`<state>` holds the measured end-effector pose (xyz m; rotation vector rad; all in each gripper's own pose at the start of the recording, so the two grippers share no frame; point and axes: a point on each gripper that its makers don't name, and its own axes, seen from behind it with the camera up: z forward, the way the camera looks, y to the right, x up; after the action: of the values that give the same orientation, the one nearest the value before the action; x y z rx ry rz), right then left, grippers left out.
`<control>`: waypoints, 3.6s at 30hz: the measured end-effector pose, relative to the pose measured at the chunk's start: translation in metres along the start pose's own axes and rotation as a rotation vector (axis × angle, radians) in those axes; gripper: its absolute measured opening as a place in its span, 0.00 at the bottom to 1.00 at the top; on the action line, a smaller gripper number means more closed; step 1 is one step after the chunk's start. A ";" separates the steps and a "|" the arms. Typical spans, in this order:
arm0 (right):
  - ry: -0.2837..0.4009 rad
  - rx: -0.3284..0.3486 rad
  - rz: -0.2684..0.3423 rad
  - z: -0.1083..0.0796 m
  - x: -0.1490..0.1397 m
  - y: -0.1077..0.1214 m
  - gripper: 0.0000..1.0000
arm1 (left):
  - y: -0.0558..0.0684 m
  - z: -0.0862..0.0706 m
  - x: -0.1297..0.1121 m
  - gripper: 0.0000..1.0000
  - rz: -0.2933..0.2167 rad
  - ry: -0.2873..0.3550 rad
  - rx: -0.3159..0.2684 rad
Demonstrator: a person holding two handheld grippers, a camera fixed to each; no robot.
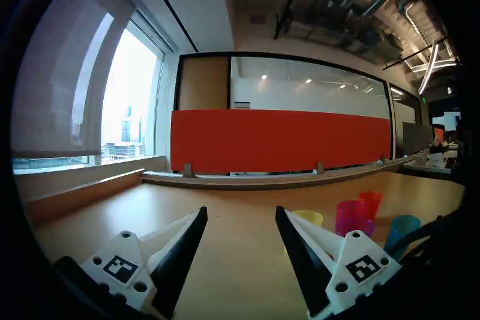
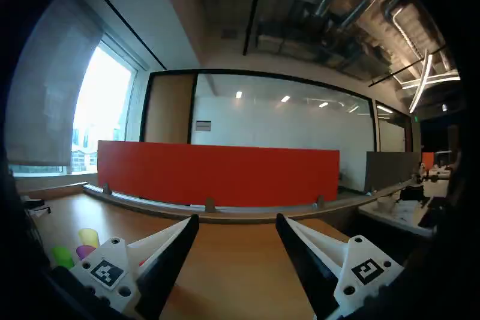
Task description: Pour water
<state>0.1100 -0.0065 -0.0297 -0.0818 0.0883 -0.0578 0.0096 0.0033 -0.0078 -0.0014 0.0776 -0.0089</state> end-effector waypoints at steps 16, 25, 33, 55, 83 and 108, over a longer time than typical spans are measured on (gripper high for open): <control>0.002 -0.008 0.000 0.001 0.000 0.004 0.99 | -0.003 0.003 -0.008 0.83 0.011 -0.027 0.006; 0.008 -0.001 0.002 0.000 0.002 0.003 0.99 | -0.004 0.005 -0.012 0.83 0.013 -0.043 0.008; 0.013 0.002 0.014 -0.002 0.004 0.003 0.99 | -0.003 0.005 -0.013 0.83 0.013 -0.045 0.008; 0.068 0.045 -0.033 -0.009 -0.008 -0.013 0.99 | -0.003 0.005 -0.014 0.84 0.015 -0.049 0.008; -0.011 0.066 0.039 0.010 -0.111 -0.018 0.99 | -0.002 0.005 -0.014 0.84 0.015 -0.048 0.008; -0.068 0.035 0.042 0.011 -0.129 -0.008 0.99 | -0.002 0.005 -0.013 0.84 0.015 -0.048 0.008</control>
<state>-0.0174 -0.0062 -0.0066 -0.0466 0.0206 -0.0146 -0.0028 0.0010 -0.0018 0.0073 0.0292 0.0057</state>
